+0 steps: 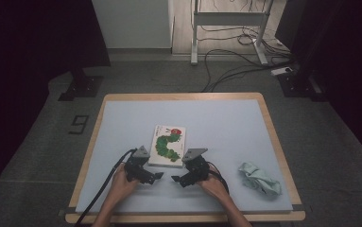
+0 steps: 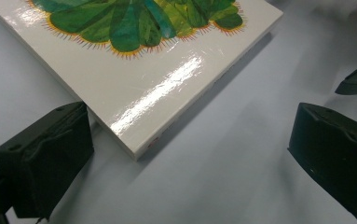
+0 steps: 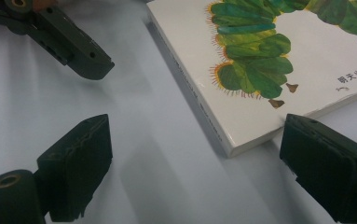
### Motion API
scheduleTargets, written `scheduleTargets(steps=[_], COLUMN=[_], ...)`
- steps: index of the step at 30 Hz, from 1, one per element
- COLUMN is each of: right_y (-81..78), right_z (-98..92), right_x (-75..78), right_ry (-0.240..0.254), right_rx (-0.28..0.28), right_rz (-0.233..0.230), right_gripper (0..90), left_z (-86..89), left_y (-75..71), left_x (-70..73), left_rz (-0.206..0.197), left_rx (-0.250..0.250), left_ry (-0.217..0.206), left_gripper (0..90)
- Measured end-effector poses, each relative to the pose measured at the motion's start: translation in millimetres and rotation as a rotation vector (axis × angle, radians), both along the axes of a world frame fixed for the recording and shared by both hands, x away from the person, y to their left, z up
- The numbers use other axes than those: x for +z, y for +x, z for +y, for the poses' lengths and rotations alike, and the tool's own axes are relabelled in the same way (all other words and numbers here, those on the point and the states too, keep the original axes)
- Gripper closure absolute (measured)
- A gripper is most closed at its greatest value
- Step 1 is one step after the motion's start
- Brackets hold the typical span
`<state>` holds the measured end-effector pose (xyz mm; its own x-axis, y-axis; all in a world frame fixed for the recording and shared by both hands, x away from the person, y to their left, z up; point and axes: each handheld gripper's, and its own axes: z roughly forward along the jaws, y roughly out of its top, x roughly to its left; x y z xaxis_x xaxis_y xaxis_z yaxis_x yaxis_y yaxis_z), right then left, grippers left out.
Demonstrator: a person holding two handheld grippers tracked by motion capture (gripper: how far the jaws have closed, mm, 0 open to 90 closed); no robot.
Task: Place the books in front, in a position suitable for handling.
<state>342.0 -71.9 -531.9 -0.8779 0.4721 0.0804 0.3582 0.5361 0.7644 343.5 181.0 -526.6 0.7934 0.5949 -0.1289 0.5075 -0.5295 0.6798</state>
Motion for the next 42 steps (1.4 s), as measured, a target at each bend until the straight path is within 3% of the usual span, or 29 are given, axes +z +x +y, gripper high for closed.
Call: scheduleTargets(steps=[11,18,22,27,29,32,36,42], right_y=[-31.1,-31.8,-20.1,-9.7,-0.8,6.2,19.8,36.2], right_z=[-4.7,-2.7,-6.0,-8.5,-10.4,-11.2,-11.7,-10.5], right_x=[0.2,1.7,5.4,7.1,7.6,8.3,8.7,9.1], right_ry=[-0.007,-0.030,-0.020,-0.025,-0.031,-0.037,-0.037,-0.040], right_rx=[-0.013,0.000,-0.018,-0.029,-0.044,-0.056,-0.059,-0.092], right_rz=[-0.003,-0.022,-0.024,-0.022,-0.014,-0.017,0.000,-0.010], right_gripper=[8.5,8.1,9.9,9.3,9.1,8.6,2.3,1.8], left_z=[-5.8,-6.6,-5.2,-4.9,-4.9,-3.1,5.5,9.2], left_y=[-30.5,-30.5,-26.6,-23.9,-23.0,-22.5,-18.9,-17.0], left_x=[0.5,1.8,0.5,-0.6,-1.0,-1.2,-1.1,-1.4], left_rz=[0.004,0.009,-0.030,-0.038,-0.049,-0.070,-0.068,-0.065], left_rx=[-0.008,0.034,0.094,0.126,0.166,0.170,0.179,0.173], left_ry=[0.006,0.002,0.032,0.042,0.067,0.104,0.098,0.101], left_gripper=[0.0,3.2,4.4,1.3,1.2,3.5,2.9,2.0])
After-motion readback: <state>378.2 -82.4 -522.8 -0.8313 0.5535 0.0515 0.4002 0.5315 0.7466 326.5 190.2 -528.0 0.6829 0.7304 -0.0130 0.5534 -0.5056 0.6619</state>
